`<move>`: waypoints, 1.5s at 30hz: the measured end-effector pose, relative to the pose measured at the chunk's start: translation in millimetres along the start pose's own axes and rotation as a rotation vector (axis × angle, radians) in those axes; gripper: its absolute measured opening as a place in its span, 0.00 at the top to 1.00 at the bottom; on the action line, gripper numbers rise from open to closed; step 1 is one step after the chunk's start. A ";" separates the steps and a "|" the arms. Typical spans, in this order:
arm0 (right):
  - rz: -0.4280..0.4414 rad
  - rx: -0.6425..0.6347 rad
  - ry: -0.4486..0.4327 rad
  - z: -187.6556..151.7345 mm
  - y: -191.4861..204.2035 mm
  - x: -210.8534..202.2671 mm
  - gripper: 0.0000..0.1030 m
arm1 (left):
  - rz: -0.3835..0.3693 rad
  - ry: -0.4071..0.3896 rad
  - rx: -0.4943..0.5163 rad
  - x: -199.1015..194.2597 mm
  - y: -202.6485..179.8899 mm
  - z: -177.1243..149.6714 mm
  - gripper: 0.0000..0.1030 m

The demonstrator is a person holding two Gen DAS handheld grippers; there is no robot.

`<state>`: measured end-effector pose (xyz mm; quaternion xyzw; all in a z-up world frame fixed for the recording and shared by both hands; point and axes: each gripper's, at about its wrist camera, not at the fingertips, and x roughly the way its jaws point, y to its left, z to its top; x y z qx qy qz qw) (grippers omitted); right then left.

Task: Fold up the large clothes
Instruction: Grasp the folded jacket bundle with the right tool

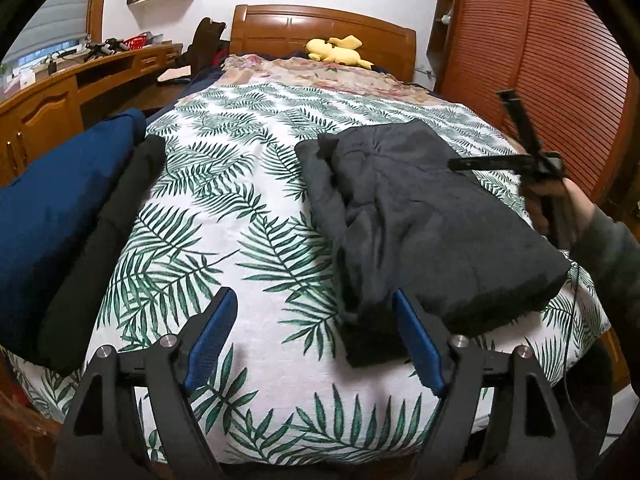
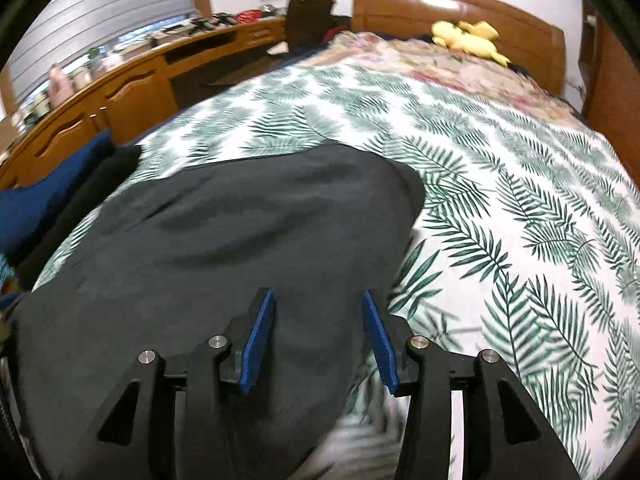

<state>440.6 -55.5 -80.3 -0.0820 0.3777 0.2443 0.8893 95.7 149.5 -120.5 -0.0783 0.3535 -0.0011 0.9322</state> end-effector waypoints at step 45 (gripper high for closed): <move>0.020 0.207 0.067 -67.6 -42.3 4.0 0.51 | -0.095 0.090 0.001 59.8 -18.8 1.8 0.38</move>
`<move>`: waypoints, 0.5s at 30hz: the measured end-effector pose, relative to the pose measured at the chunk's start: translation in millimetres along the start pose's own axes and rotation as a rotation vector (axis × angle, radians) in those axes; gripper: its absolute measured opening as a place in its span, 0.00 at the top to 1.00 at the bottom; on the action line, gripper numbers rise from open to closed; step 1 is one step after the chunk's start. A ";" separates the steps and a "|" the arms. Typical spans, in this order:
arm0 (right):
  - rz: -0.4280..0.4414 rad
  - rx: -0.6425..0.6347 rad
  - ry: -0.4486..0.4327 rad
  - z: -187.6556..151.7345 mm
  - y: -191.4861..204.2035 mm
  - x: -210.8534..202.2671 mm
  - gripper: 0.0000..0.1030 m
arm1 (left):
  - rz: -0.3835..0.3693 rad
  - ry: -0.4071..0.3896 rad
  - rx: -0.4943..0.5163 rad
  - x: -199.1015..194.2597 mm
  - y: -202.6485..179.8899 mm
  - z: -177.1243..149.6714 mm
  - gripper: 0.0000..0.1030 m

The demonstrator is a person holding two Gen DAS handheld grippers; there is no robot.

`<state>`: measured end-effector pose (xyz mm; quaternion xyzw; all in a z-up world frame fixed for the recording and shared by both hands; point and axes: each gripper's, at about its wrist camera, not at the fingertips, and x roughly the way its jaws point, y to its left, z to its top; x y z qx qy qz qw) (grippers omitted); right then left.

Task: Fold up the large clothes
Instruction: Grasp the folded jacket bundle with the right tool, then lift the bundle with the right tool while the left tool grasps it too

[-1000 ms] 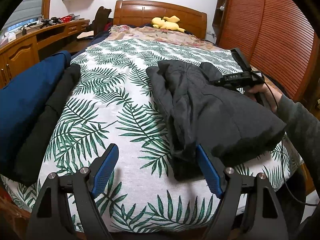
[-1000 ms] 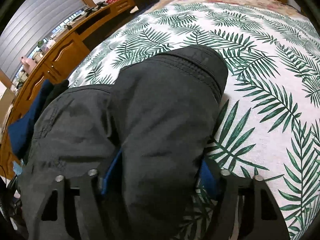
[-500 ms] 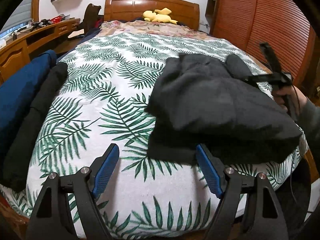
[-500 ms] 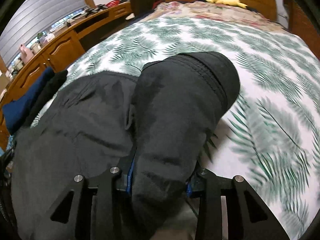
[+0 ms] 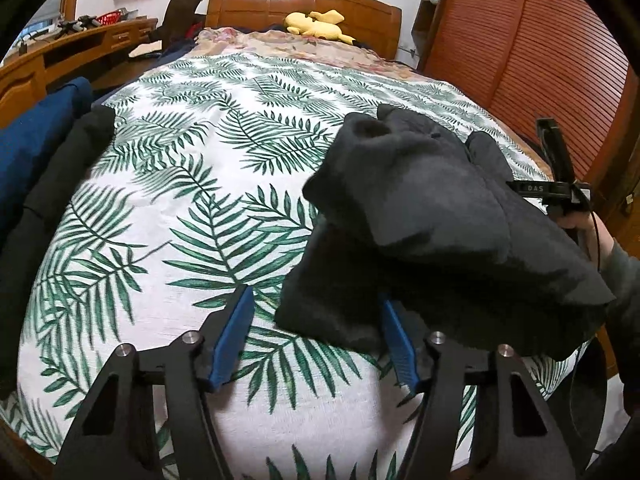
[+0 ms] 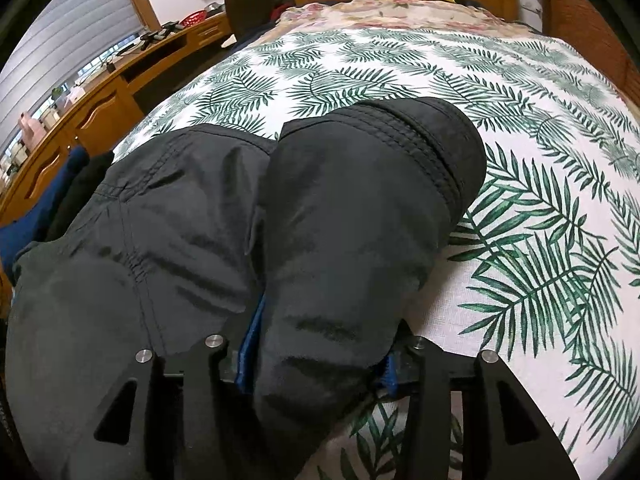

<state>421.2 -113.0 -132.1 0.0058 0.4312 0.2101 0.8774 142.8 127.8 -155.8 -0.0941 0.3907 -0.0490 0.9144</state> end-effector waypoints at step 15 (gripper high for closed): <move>0.012 0.023 -0.054 -16.2 -3.3 -2.9 0.47 | 0.003 0.012 -0.033 5.4 -2.0 -4.2 0.38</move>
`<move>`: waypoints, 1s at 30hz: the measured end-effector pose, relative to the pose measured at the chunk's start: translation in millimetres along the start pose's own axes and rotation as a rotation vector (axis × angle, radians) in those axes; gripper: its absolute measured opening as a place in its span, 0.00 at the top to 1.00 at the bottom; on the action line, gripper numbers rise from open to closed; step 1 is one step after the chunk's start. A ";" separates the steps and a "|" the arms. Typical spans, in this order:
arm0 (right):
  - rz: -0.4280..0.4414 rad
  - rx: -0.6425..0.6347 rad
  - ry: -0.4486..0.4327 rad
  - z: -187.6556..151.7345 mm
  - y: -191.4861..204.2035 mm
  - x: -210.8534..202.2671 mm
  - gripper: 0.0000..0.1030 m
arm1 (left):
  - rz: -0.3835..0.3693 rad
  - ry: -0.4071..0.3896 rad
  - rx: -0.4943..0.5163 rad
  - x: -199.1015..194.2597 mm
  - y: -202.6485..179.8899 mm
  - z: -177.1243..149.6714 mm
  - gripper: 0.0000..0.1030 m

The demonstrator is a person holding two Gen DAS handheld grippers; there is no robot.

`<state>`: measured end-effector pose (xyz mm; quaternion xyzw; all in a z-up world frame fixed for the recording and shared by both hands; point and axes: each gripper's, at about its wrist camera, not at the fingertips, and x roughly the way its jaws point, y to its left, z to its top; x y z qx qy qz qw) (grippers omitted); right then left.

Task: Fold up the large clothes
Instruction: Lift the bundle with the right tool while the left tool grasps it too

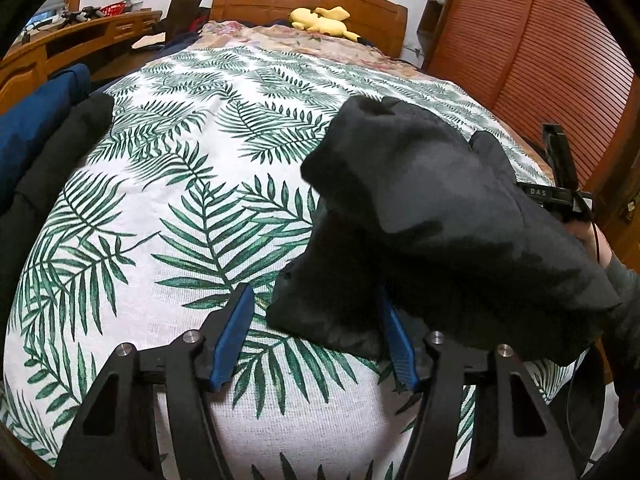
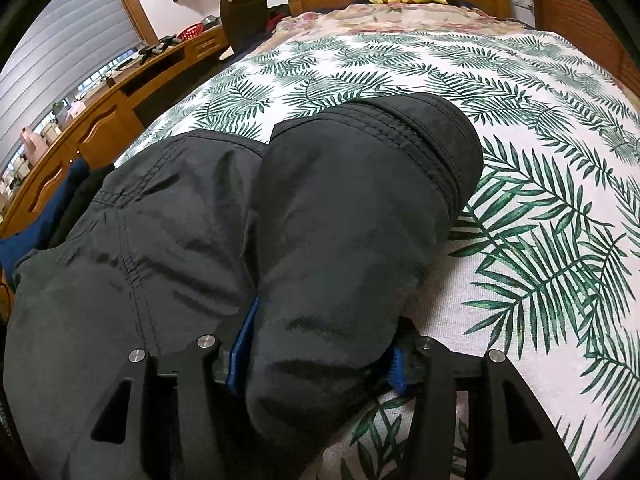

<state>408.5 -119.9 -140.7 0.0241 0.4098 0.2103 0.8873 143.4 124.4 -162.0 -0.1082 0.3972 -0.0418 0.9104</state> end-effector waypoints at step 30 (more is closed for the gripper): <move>-0.031 -0.192 -0.202 9.8 85.0 -85.0 0.67 | 0.000 -0.189 -0.044 -86.3 -20.0 3.3 0.90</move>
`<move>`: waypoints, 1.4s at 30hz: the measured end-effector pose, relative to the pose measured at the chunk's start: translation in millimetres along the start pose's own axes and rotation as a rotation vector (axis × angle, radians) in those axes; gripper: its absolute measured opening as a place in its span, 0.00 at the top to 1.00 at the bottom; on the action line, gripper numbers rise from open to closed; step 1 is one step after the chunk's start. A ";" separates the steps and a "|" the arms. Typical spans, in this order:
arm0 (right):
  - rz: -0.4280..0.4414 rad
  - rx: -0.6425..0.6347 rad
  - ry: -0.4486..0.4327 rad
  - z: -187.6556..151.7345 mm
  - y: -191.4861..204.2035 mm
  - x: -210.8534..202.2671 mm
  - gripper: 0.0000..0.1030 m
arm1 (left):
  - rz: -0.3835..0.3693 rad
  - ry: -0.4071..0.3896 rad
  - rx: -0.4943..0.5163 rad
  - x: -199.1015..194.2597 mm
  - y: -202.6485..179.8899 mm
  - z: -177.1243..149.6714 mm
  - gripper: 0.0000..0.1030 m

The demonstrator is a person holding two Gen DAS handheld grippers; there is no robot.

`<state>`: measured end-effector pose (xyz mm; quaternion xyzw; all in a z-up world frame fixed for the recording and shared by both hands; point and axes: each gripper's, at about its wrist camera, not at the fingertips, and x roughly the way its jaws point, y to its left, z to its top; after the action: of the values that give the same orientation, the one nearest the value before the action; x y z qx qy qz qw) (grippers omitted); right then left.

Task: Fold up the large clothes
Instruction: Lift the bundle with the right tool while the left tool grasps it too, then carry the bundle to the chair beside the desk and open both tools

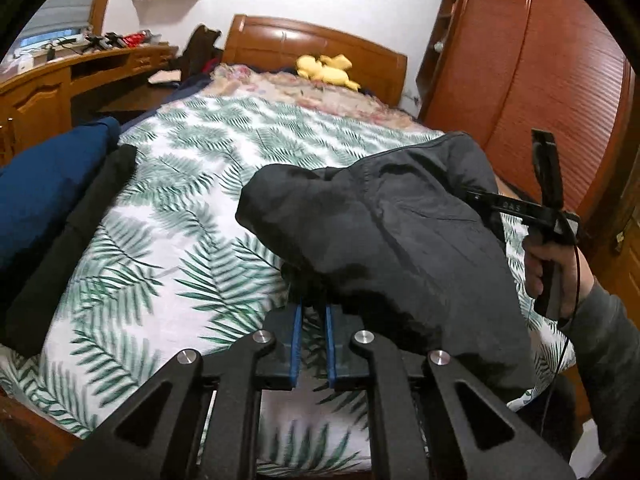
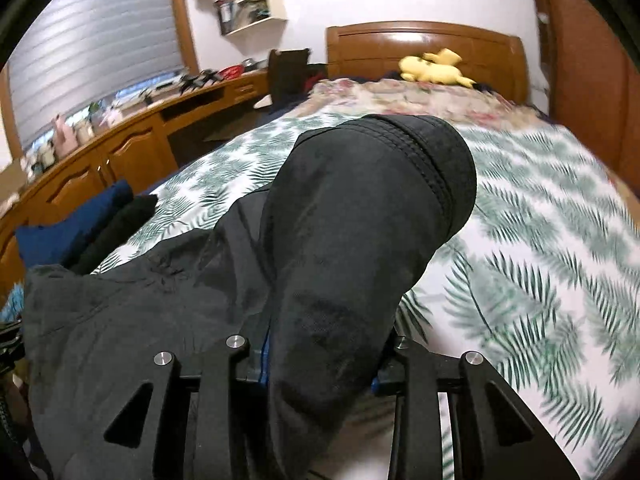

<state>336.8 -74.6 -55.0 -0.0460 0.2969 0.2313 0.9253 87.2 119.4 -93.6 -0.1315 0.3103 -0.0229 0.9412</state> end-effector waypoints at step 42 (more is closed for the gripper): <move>0.271 -0.409 0.148 182.2 338.4 202.8 0.47 | 0.589 -0.184 -0.200 -149.7 318.0 47.4 0.83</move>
<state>424.3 348.0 -3.8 -0.2091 0.3144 0.4043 0.8330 -17.7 455.9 -53.6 -0.1294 0.2495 0.2930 0.9138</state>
